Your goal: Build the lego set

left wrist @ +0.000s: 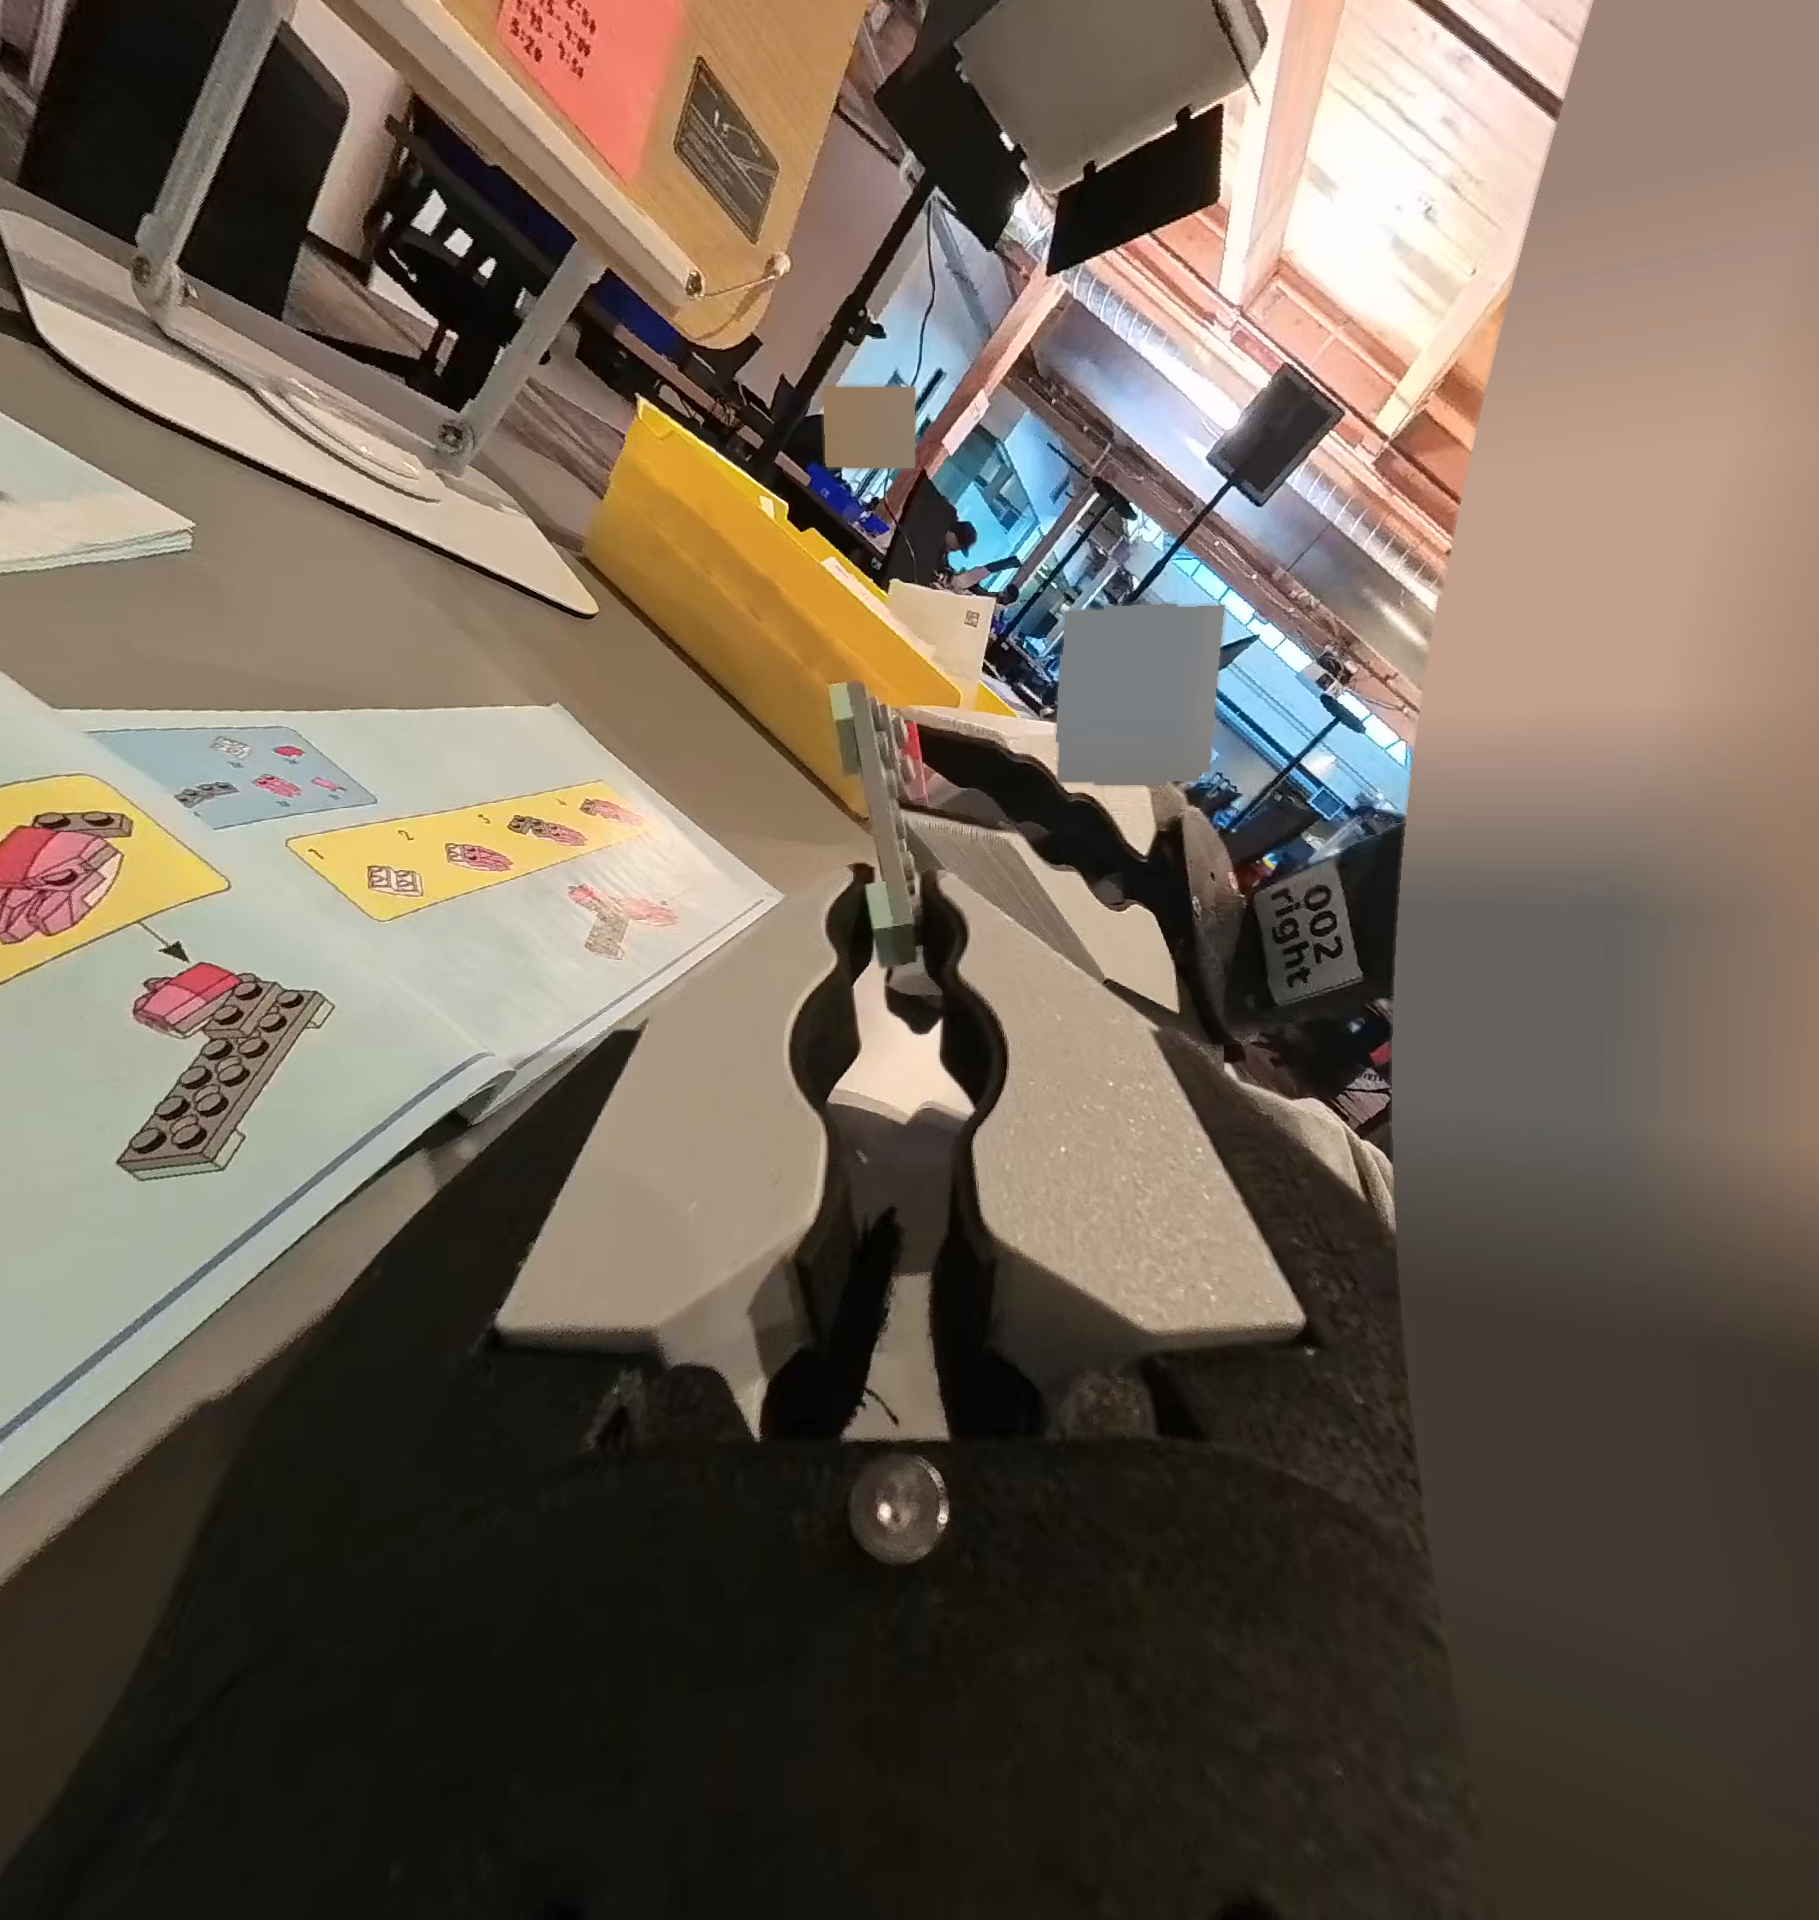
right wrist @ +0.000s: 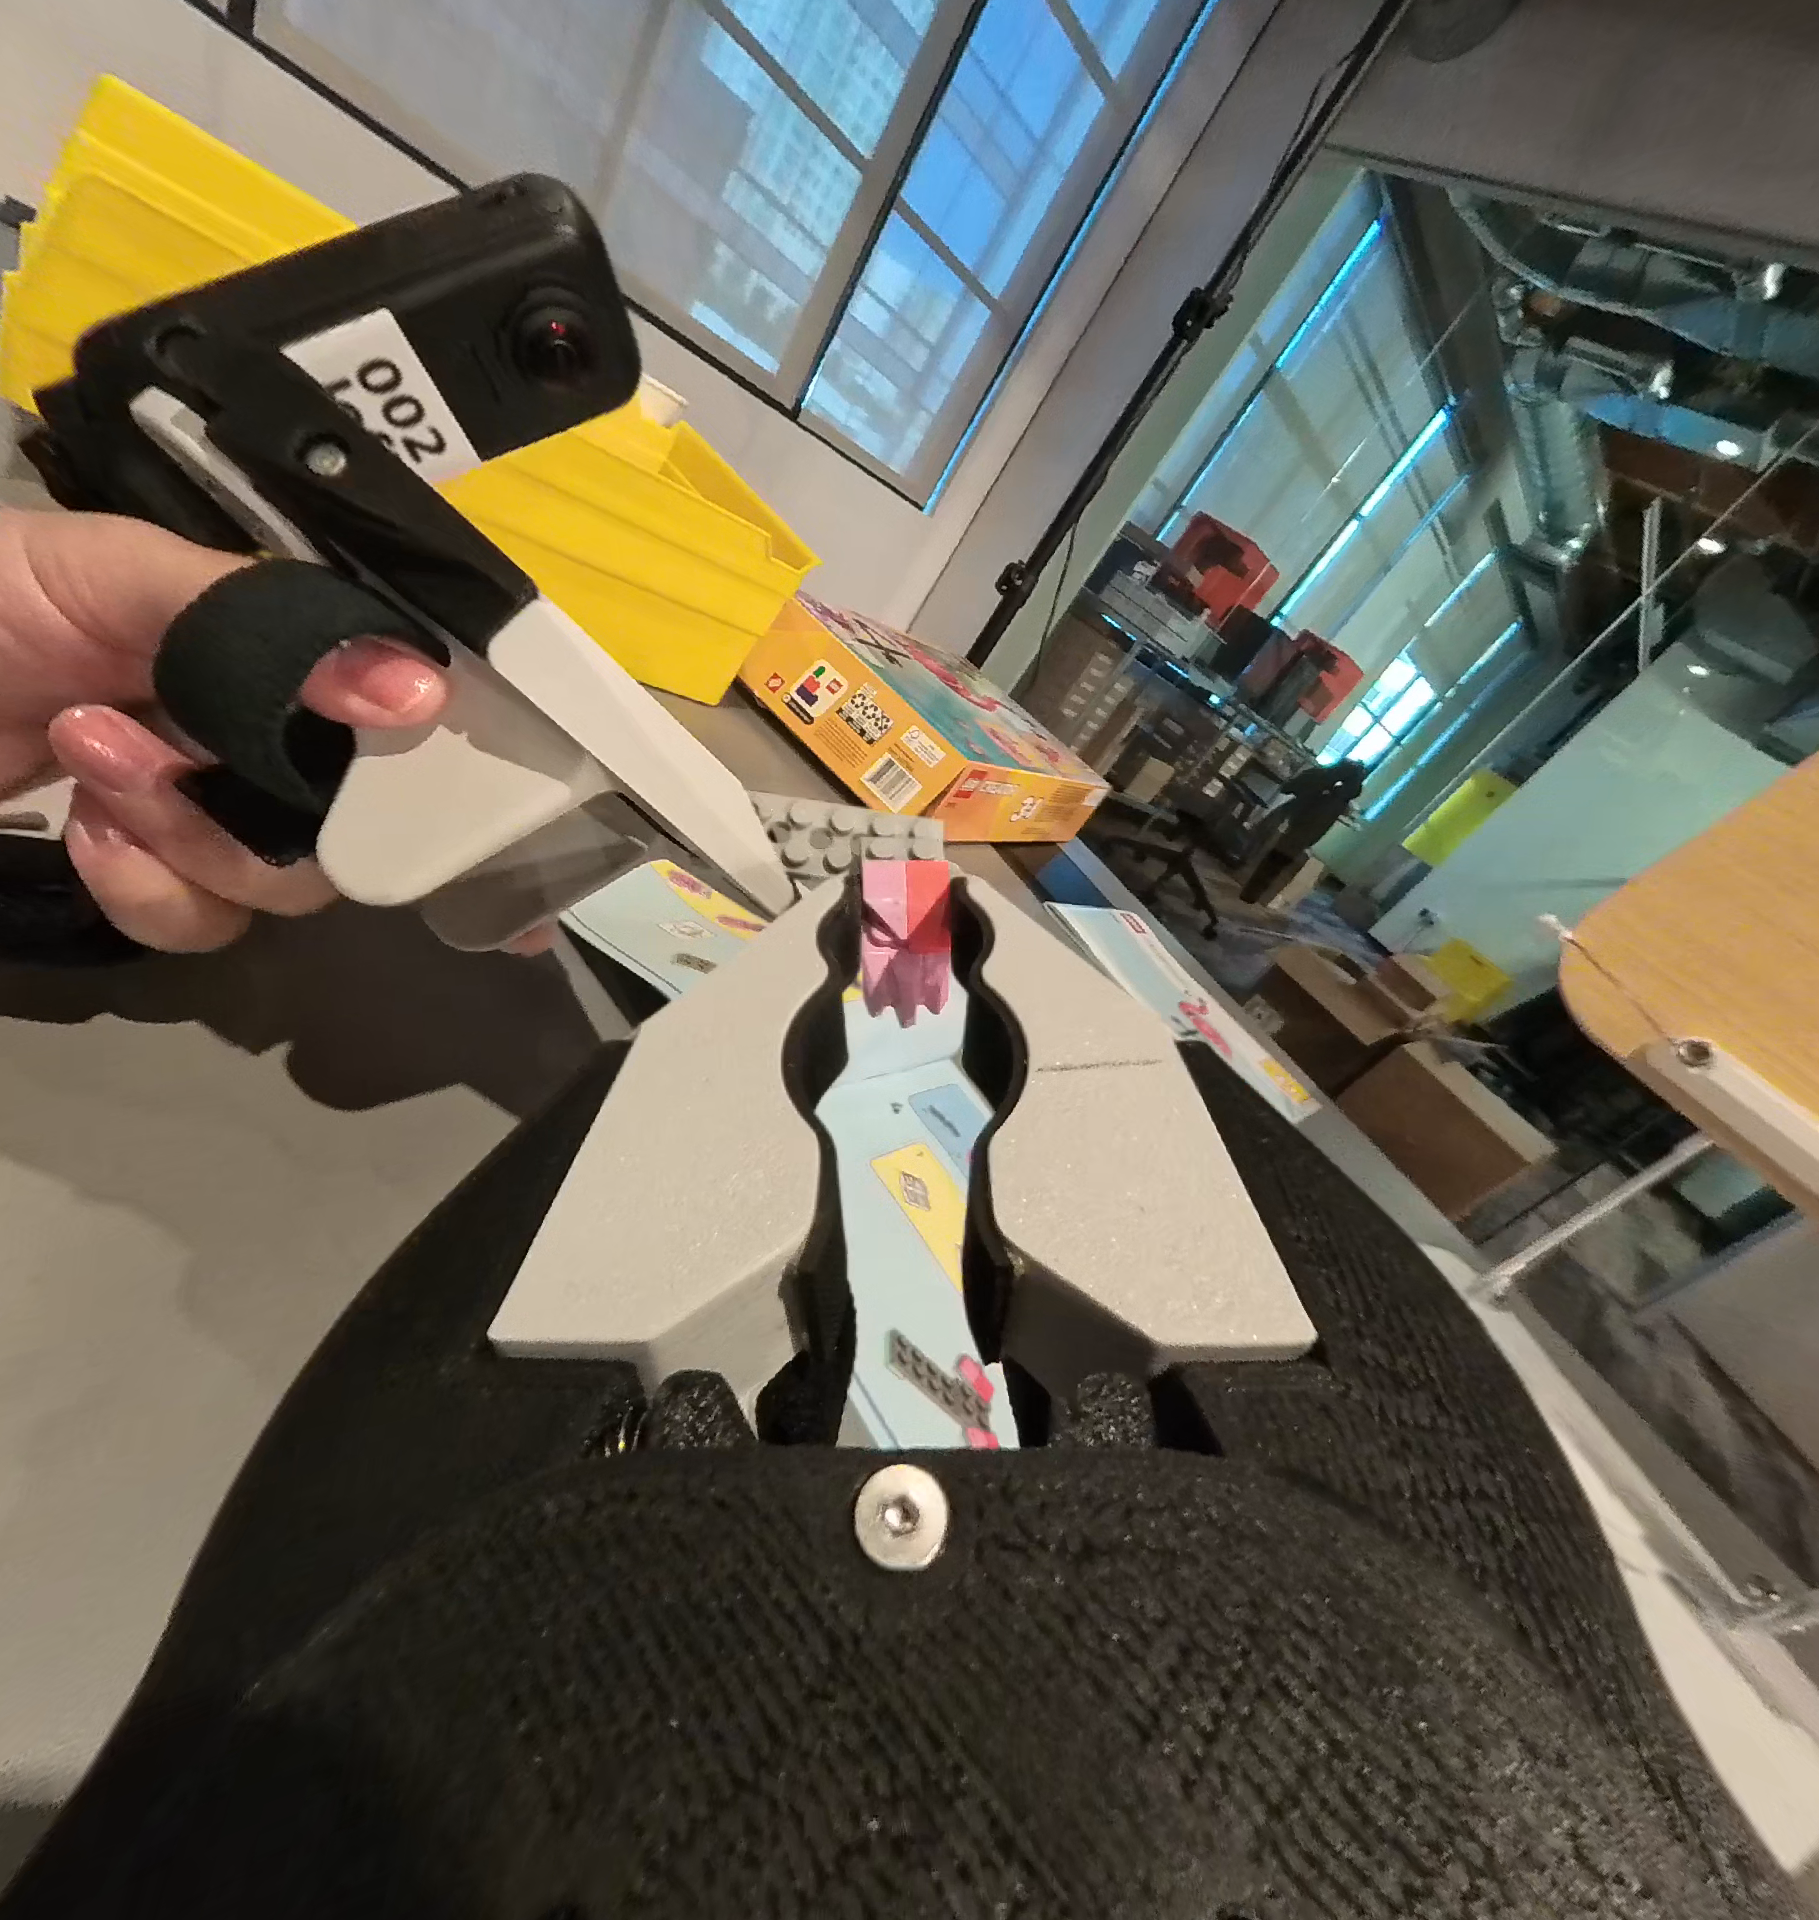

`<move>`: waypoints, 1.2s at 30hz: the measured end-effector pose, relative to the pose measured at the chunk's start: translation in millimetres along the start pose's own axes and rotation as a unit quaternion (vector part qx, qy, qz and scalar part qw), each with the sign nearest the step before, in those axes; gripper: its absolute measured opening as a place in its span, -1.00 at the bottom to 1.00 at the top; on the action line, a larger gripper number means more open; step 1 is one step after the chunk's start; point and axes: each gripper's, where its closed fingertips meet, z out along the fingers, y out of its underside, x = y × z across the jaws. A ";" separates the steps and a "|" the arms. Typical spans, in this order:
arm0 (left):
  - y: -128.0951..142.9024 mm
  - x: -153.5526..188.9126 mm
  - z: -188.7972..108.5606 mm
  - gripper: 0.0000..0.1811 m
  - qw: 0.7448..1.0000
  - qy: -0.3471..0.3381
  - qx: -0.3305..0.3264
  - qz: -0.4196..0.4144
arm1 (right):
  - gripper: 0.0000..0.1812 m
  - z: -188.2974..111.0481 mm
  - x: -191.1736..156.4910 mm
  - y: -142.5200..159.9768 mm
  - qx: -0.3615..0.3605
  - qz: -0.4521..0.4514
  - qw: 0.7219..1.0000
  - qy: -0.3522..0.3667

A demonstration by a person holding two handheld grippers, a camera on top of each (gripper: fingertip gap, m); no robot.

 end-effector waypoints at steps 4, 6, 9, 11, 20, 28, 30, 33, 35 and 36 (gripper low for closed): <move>-0.5 1.5 0.4 -0.91 1.000 -0.002 0.004 0.017 | -0.84 0.0 0.3 0.3 0.007 0.030 1.000 -0.007; -0.1 0.8 0.9 -0.92 0.999 -0.013 0.002 0.041 | -0.83 -0.1 0.4 0.6 0.011 0.035 0.999 -0.009; -0.2 1.6 1.0 -0.92 0.996 -0.027 0.002 0.080 | -0.83 -0.6 -0.6 0.4 0.020 0.052 0.998 -0.020; -0.7 8.3 1.6 -0.92 0.994 -0.022 0.006 0.109 | -0.84 -0.1 -3.3 3.1 0.020 0.074 0.996 -0.037; -1.6 -11.8 -0.6 -0.92 0.974 -0.118 -0.007 0.194 | -0.84 0.5 0.0 8.8 0.006 0.089 0.995 -0.034; 6.1 -28.9 0.3 -0.92 0.931 -0.207 -0.057 0.294 | -0.84 7.6 -6.5 32.9 -0.065 0.066 0.995 -0.038; 7.3 -37.6 -2.2 -0.92 0.918 -0.233 -0.077 0.312 | -0.84 9.1 -8.6 41.0 -0.087 0.072 0.993 -0.044; 16.3 -56.0 -4.3 -0.93 0.899 -0.262 -0.141 0.323 | -0.84 10.4 -9.7 59.4 -0.143 0.101 0.983 -0.056; 22.7 -62.7 -0.6 -0.93 0.899 -0.260 -0.171 0.307 | -0.84 10.1 -8.9 70.5 -0.179 0.128 0.974 -0.059; 26.0 -64.3 1.6 -0.93 0.901 -0.256 -0.182 0.298 | -0.85 9.4 -9.8 75.4 -0.196 0.143 0.968 -0.064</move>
